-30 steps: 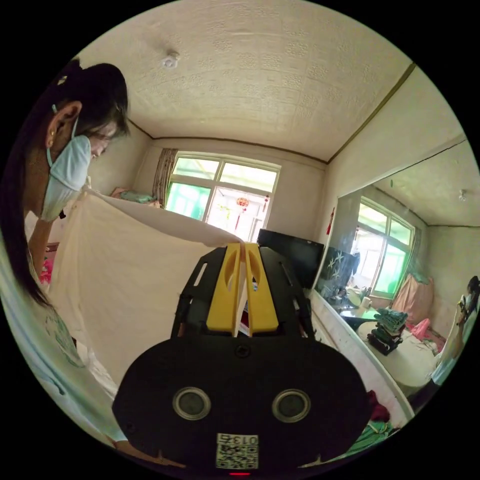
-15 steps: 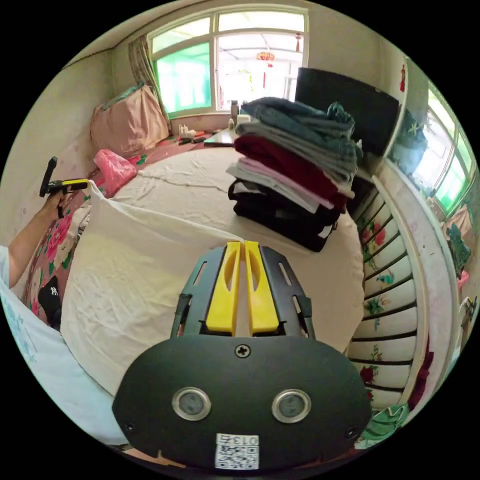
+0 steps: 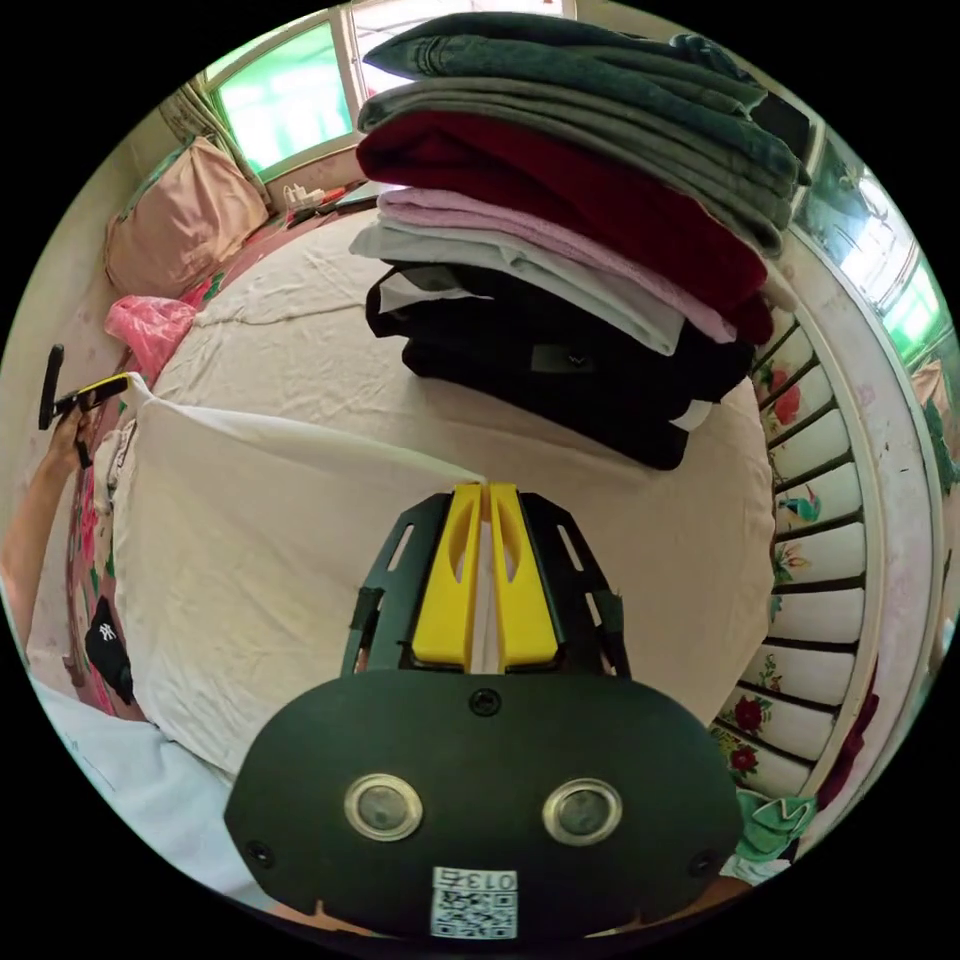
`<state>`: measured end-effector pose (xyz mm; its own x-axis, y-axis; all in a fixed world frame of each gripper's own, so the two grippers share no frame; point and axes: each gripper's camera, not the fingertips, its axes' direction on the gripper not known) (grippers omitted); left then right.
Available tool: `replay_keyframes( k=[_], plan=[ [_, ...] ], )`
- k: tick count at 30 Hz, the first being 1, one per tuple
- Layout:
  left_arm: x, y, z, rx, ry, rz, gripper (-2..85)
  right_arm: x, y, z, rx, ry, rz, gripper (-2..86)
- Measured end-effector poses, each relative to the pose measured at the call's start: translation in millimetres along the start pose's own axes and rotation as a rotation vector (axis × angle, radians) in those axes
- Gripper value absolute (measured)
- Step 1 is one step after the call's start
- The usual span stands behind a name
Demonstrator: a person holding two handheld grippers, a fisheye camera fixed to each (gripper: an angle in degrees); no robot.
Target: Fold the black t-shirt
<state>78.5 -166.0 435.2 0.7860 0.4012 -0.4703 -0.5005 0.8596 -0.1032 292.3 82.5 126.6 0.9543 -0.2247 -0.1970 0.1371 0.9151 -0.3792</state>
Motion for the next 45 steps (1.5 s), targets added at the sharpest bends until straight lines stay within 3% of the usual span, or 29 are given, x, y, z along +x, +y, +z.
replay_keyframes(
  k=[7,13,18,26,33,36,45],
  plan=[
    [-4,-30,42,0.021,-0.017,-0.059,2.6,15,-47,30,-0.018,0.023,0.085,2.3],
    [-20,-11,71,-0.01,0.0,-0.04,13.6,44,-44,41,-0.028,-0.039,0.252,10.1],
    [-69,69,46,0.074,-0.042,-0.182,15.4,60,6,14,0.095,-0.131,0.264,10.6],
    [-64,233,50,-0.054,-0.052,-0.234,16.7,-2,122,2,0.025,-0.035,0.075,10.4],
    [-12,323,71,-0.129,0.085,-0.258,16.2,-34,193,17,-0.101,0.025,0.031,11.6],
    [4,351,89,-0.191,0.211,-0.295,16.1,-24,212,18,-0.12,0.031,0.097,11.7],
    [11,379,126,-0.345,0.351,-0.259,17.0,11,237,40,-0.167,-0.027,0.265,12.7]
  ],
)
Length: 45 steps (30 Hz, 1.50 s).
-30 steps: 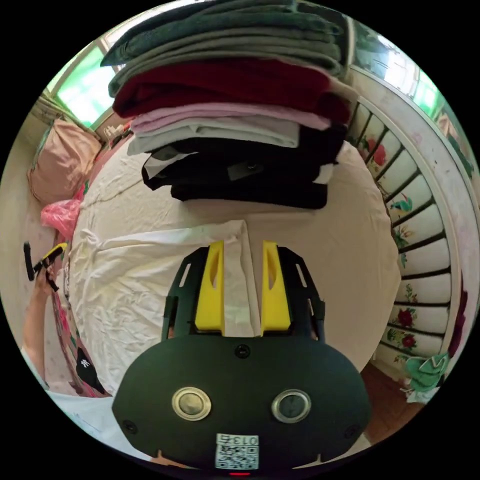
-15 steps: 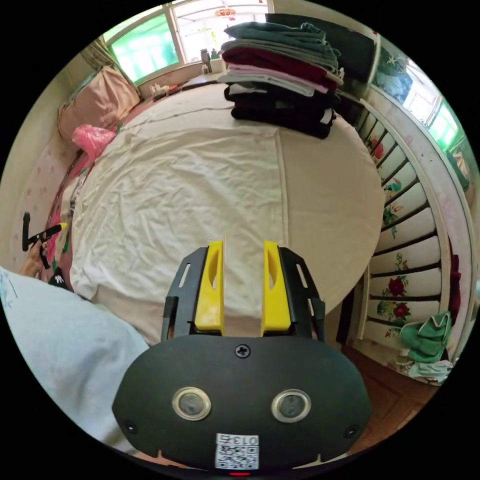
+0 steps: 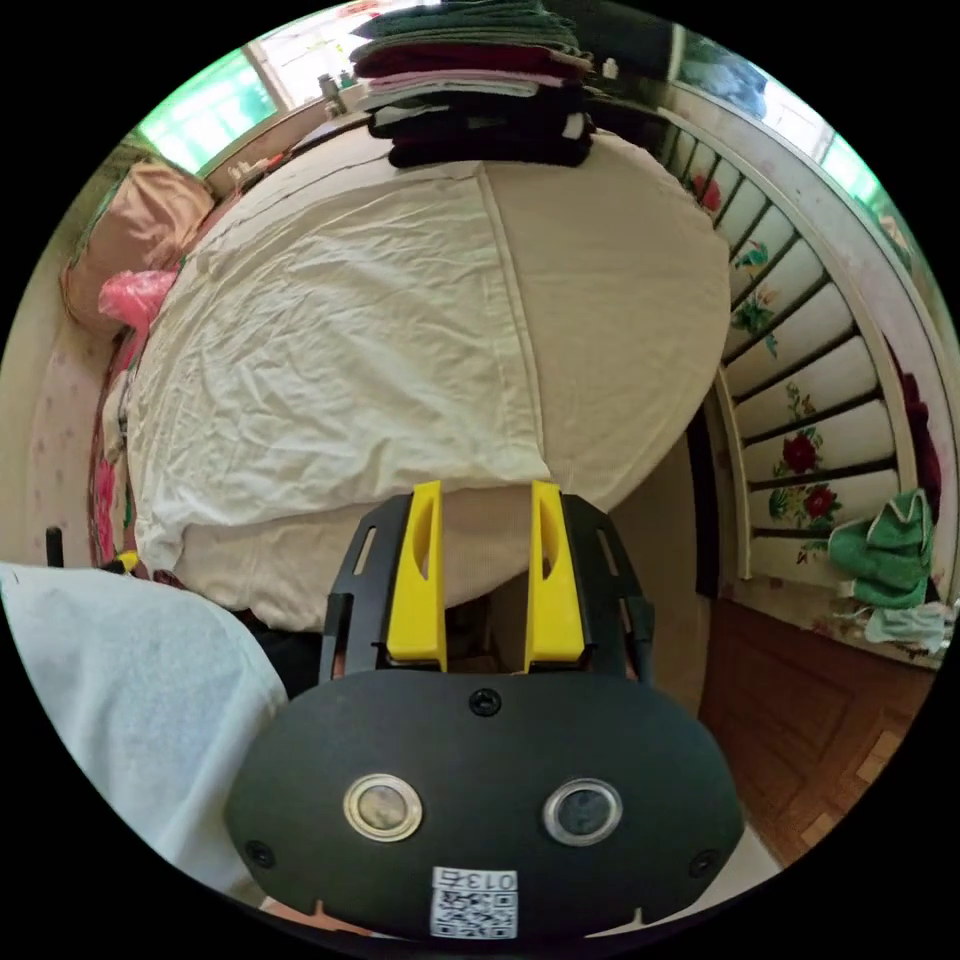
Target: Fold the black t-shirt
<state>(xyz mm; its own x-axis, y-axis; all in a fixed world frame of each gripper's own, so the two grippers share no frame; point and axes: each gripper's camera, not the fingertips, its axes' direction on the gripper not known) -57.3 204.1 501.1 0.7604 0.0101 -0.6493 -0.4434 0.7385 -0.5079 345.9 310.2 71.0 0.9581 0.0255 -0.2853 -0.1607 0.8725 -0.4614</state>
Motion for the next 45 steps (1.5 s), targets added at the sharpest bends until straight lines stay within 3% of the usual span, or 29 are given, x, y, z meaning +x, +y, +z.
replay_keyframes(
  k=[5,7,9,16,20,22,27,32,34,38,43,45],
  plan=[
    [-15,0,28,-0.089,0.061,-0.004,16.7,25,-5,15,-0.006,-0.107,0.084,10.8],
    [-19,-6,34,-0.11,0.061,0.013,10.7,28,-8,17,0.0,-0.137,0.095,3.9],
    [-27,-12,39,-0.138,0.049,0.017,2.8,28,-11,18,-0.032,-0.126,0.093,2.7],
    [-55,-21,-3,-0.083,0.156,0.082,0.9,27,-10,-31,0.133,-0.129,-0.059,1.1],
    [-99,-21,13,-0.16,0.342,0.036,1.4,39,-16,0,0.003,-0.079,-0.06,0.9],
    [-116,-16,33,-0.228,0.301,0.013,2.1,36,-21,25,-0.111,-0.025,-0.089,0.9],
    [-120,-5,40,-0.138,0.192,0.095,14.8,17,-23,13,-0.047,0.07,-0.169,1.0],
    [-123,-16,81,-0.197,0.226,0.093,17.7,17,-18,1,0.013,0.069,-0.122,1.4],
    [-124,-25,92,-0.177,0.315,0.074,16.5,15,-18,-3,0.023,0.078,-0.121,1.5],
    [-123,-35,97,-0.243,0.368,0.127,2.6,24,-25,9,-0.047,0.054,-0.079,1.1],
    [-136,-38,56,-0.199,0.629,0.199,0.6,33,-32,-3,-0.003,-0.015,-0.028,0.9],
    [-143,-42,35,-0.157,0.651,0.234,0.3,28,-34,4,-0.101,-0.009,-0.085,0.8]
  ],
)
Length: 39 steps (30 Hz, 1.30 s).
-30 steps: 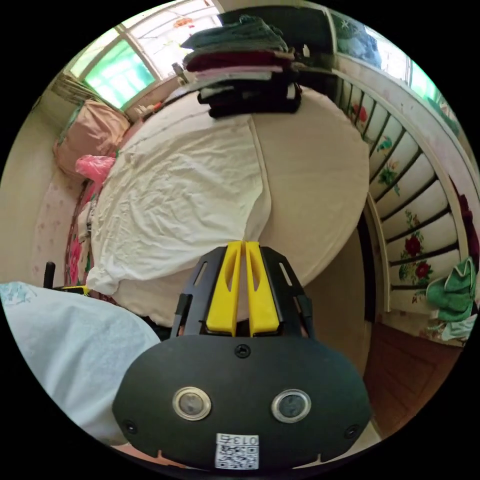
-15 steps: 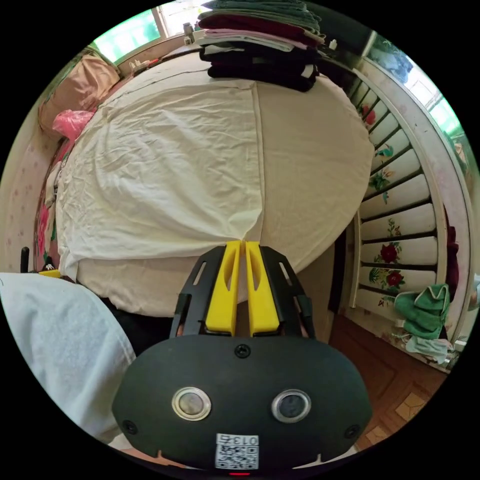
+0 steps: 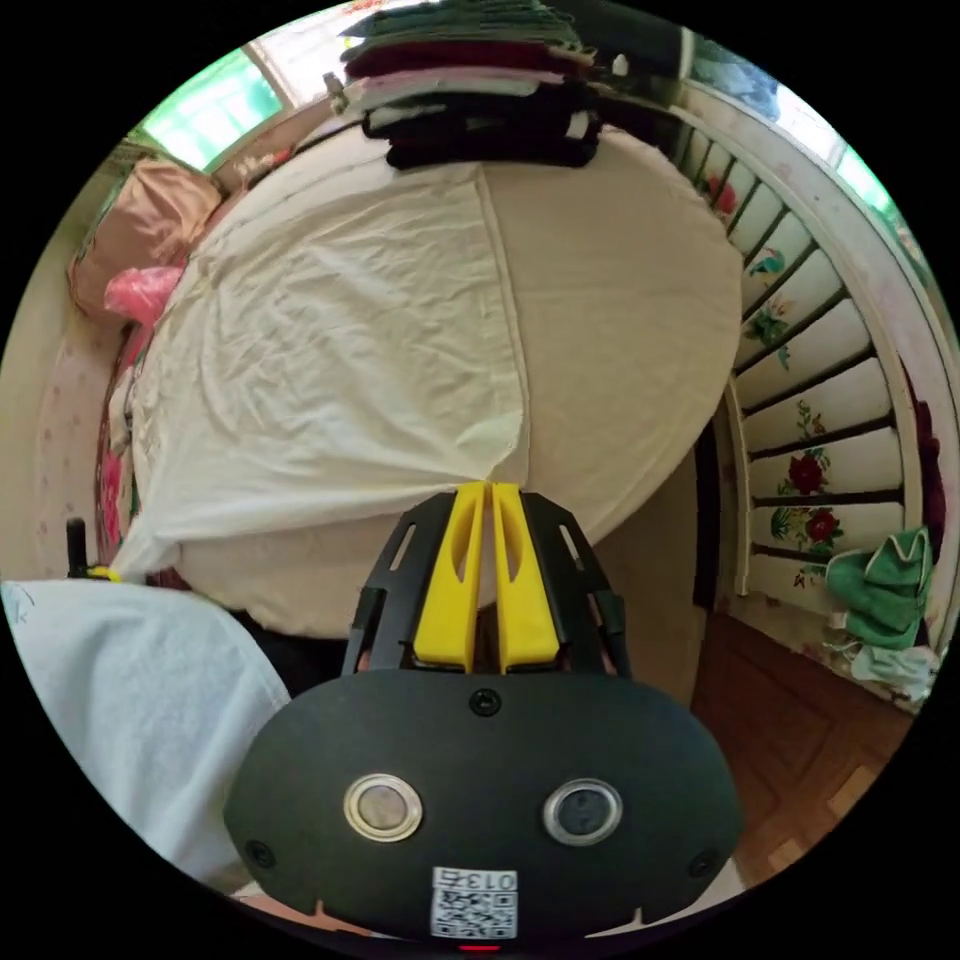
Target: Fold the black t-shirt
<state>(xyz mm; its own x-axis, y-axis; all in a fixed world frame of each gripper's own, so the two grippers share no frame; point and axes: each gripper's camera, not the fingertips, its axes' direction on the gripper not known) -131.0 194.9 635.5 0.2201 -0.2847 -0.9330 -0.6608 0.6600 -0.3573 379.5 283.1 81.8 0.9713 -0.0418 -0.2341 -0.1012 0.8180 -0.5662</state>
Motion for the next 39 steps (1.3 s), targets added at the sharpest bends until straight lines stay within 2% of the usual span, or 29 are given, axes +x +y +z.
replay_keyframes(
  k=[3,4,7,9,12,13,16,18,21,24,27,31,34,36,39],
  plan=[
    [0,-1,-22,0.121,0.103,0.035,0.1,0,5,-24,0.161,-0.049,0.02,0.9],
    [-2,-2,-22,0.127,0.125,0.017,0.1,6,4,-26,0.157,-0.067,0.054,0.9],
    [-14,-17,3,-0.045,0.053,-0.078,0.0,15,-1,-19,0.094,-0.012,0.083,0.9],
    [-12,-30,19,-0.094,0.07,-0.076,0.0,23,-3,-21,0.1,-0.041,0.124,0.9],
    [-16,-34,17,-0.148,-0.025,-0.138,0.0,22,-8,-14,-0.024,-0.071,0.071,1.4],
    [-18,-32,12,-0.148,-0.028,-0.154,0.1,20,-7,-21,-0.014,-0.005,0.051,1.6],
    [-14,-24,-33,-0.056,-0.177,-0.201,0.4,30,-5,-54,0.113,0.117,0.133,1.9],
    [1,-39,-65,0.079,-0.286,-0.176,0.7,29,-15,-67,0.175,0.172,0.139,1.6],
    [24,-95,-66,0.187,-0.423,-0.032,0.4,8,-58,-70,0.232,0.028,0.032,0.8],
    [35,-162,-43,0.146,-0.505,0.051,0.0,-28,-113,-56,0.233,-0.103,-0.081,0.3],
    [32,-205,-28,0.075,-0.608,0.041,-0.2,-52,-157,-34,0.161,-0.097,-0.148,0.1],
    [18,-220,-29,-0.002,-0.611,-0.026,-0.3,-44,-186,-21,0.076,-0.04,-0.152,-0.1],
    [12,-211,-50,0.054,-0.553,-0.098,-0.3,-12,-195,-32,0.077,-0.06,-0.058,0.0],
    [17,-204,-73,0.107,-0.554,-0.151,-0.4,7,-201,-46,0.089,-0.005,0.033,0.0],
    [45,-223,-96,0.209,-0.568,-0.075,-0.3,6,-225,-83,0.219,-0.049,-0.015,0.1]
  ],
)
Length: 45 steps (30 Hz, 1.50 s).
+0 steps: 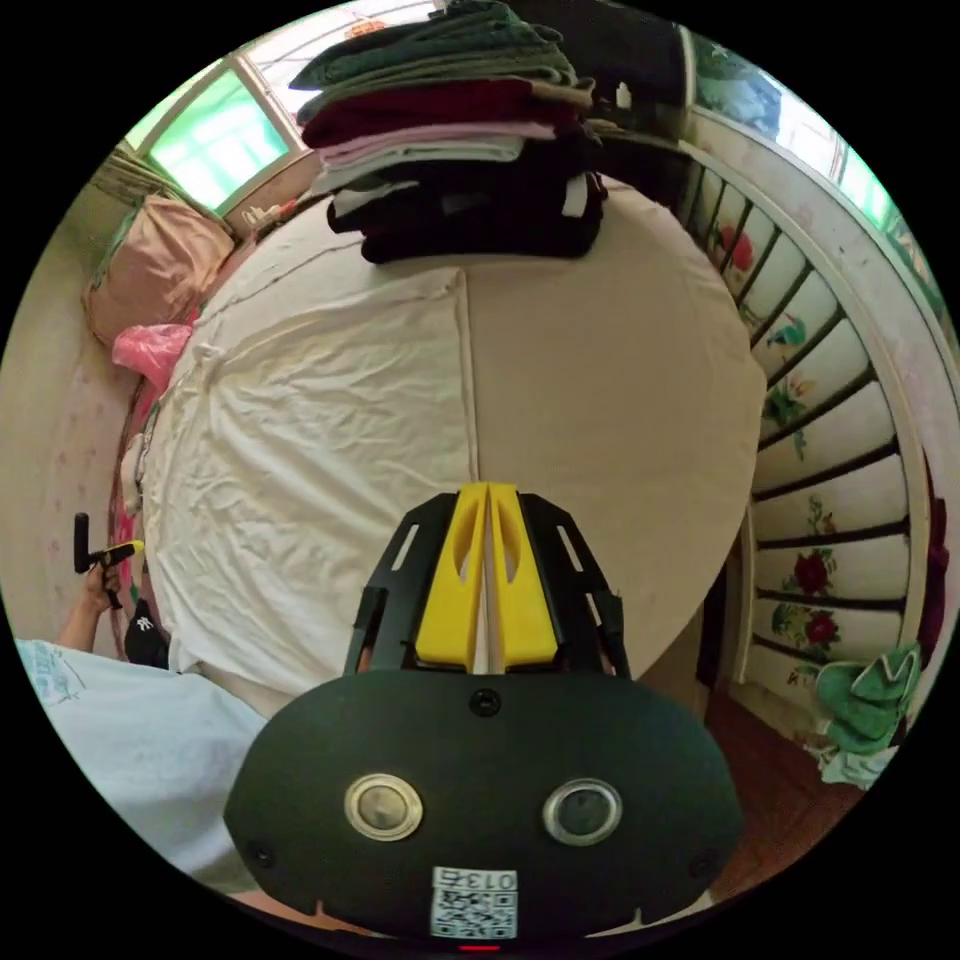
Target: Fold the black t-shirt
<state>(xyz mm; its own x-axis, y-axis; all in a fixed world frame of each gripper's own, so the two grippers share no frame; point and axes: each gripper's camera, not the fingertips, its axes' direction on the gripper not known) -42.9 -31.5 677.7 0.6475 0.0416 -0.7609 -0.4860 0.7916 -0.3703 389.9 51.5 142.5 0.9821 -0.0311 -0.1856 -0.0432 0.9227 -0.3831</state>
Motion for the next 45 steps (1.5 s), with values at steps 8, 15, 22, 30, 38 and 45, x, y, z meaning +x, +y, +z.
replay_keyframes(
  k=[8,15,22,30,38,45],
  plan=[
    [84,-179,31,-0.02,-0.025,0.295,-0.3,-105,-149,33,0.054,-0.006,-0.356,0.0],
    [132,-322,79,-0.124,0.159,0.419,-0.3,-148,-245,81,-0.147,-0.208,-0.474,0.0],
    [124,-396,77,-0.131,0.017,0.352,-0.3,-149,-305,84,-0.083,0.006,-0.383,0.0],
    [137,-421,-8,0.09,0.014,0.487,-0.3,-184,-318,53,0.122,0.081,-0.482,-0.1],
    [144,-415,58,-0.375,0.026,0.552,-0.3,-234,-330,86,-0.034,-0.026,-0.685,-0.1],
    [133,-472,28,-0.189,0.07,0.382,-0.2,-237,-367,96,-0.064,0.016,-0.569,0.2]
  ],
)
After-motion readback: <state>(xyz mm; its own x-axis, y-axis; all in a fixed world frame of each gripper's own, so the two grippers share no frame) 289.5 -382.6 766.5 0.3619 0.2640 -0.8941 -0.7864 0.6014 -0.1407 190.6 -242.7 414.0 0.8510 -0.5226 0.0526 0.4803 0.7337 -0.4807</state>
